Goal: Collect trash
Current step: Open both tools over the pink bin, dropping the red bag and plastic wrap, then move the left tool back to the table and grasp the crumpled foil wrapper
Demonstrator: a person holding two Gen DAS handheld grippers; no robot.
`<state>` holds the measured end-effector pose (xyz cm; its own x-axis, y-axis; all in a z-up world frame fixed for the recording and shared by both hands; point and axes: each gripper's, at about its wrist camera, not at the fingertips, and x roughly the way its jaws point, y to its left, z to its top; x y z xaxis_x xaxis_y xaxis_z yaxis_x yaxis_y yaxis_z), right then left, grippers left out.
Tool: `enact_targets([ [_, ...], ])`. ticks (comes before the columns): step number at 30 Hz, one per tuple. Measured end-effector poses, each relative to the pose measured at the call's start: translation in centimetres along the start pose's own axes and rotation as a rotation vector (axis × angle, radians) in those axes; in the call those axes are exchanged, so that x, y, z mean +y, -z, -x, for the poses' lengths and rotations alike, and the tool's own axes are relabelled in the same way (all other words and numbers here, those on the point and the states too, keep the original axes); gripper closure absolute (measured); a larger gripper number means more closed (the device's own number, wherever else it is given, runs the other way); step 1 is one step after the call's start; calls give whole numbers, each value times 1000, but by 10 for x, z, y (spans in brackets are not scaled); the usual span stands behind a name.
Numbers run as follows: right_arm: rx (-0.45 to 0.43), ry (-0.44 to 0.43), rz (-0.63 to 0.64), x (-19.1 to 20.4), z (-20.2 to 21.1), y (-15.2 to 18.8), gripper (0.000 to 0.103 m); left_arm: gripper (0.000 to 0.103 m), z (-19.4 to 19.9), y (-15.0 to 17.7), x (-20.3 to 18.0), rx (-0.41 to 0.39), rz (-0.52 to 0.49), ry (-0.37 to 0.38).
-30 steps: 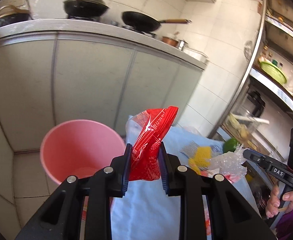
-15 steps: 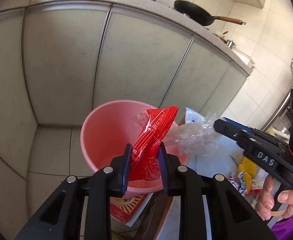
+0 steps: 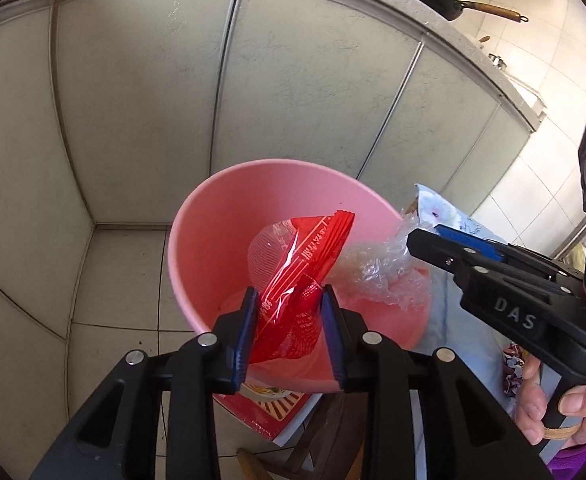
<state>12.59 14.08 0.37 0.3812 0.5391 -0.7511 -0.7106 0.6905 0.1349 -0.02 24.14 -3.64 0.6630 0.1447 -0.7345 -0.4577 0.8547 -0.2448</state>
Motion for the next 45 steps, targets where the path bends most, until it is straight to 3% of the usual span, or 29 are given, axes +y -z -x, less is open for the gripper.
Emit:
enact_targets([
  [6,-12,-20,-9,0,4,-1,65,65,4,-3,3,-6,15,6],
  [11,-37,-34,-14,-1,19,0,65,53,10,-5,5,-22,25,20],
  [15,-43,-39,-22,-3,30,3,65,53,17,-8,6,-33,49,34],
  [19,-62,-30,-27,-2,48,15,65,53,31,-6,-3,-54,9,65],
  [31,-81,45,-81,-19,114,79,65,54,59,11,-54,-56,-109,197],
  [38,-75,108,-200,-58,159,134,65,55,62,31,-89,-17,-183,252],
  [45,-82,231,-369,-109,210,191,65,55,58,51,-130,43,-272,331],
])
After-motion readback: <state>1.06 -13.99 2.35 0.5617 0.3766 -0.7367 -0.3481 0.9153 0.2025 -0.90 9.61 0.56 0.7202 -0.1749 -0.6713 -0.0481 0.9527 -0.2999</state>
